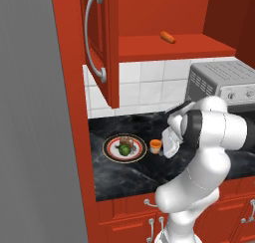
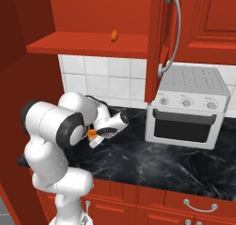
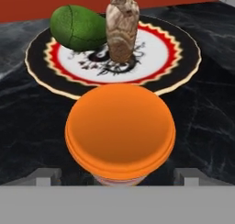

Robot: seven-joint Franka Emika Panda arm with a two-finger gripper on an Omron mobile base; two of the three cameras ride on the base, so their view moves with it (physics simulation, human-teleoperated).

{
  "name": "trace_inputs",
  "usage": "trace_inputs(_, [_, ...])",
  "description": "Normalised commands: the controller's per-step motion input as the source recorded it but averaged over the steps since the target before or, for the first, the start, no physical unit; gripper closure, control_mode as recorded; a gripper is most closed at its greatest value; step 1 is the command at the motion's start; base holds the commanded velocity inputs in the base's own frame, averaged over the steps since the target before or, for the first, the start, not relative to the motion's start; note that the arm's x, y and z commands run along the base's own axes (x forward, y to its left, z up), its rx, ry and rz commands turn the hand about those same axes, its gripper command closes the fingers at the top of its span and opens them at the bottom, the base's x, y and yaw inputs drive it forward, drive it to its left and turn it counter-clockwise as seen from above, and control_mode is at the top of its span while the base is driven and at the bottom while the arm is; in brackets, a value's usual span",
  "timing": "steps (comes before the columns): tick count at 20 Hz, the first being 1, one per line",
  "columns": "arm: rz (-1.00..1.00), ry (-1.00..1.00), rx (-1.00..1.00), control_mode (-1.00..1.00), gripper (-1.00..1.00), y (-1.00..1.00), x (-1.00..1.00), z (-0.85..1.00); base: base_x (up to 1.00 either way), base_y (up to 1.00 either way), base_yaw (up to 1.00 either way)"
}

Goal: Pick the avocado and bread from the counter and place them on the plate. Then pick the jam from the cabinet and place it next to the plate. Lastly close the cabinet door.

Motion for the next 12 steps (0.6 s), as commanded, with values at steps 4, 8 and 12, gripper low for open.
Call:
trace_inputs(4, [-0.02, -0.06, 0.00, -1.00, -1.00, -0.11, -0.30, 0.06, 0.00, 0.00, 0.00])
trace_inputs(8, [-0.05, -0.13, 0.00, -1.00, -1.00, -0.03, -0.19, 0.30, 0.00, 0.00, 0.00])
trace_inputs(12, [-0.07, -0.19, 0.00, -1.00, -1.00, 0.04, -0.09, 0.45, 0.00, 0.00, 0.00])
